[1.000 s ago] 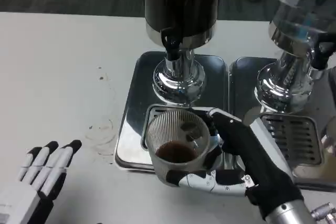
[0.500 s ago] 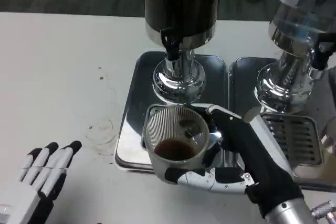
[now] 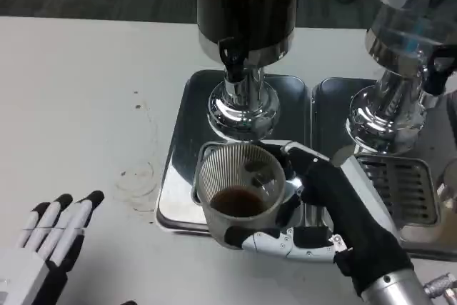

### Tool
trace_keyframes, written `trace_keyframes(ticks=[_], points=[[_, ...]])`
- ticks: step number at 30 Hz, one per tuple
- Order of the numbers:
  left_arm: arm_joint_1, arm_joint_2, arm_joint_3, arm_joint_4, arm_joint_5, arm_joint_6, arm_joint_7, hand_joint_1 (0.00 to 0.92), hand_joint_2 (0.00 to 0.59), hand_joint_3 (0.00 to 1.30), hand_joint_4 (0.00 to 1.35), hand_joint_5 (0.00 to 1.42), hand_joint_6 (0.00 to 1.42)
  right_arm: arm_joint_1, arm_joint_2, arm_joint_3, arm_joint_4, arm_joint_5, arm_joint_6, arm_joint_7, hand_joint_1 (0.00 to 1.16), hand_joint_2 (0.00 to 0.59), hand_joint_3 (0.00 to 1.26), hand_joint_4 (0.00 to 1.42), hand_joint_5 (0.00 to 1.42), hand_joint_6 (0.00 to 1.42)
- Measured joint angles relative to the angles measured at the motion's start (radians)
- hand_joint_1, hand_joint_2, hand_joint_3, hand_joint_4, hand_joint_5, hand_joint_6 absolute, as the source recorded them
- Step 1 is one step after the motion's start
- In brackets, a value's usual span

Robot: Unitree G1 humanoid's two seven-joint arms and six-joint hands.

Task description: Grasp the cup under the faucet to collect the drink, then remove the cup.

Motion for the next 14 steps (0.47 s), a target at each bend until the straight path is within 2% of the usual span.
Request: trace_keyframes(ticks=[14], points=[[-0.006,0.000,-0.004,0.000,0.000,0.000,0.000,0.000,0.131,0.00,0.00,0.00,0.00,-0.007,0.000,-0.010,0.004,0.003,0.000,0.000,0.98,0.237,0.48,0.60,0.69,0.91]])
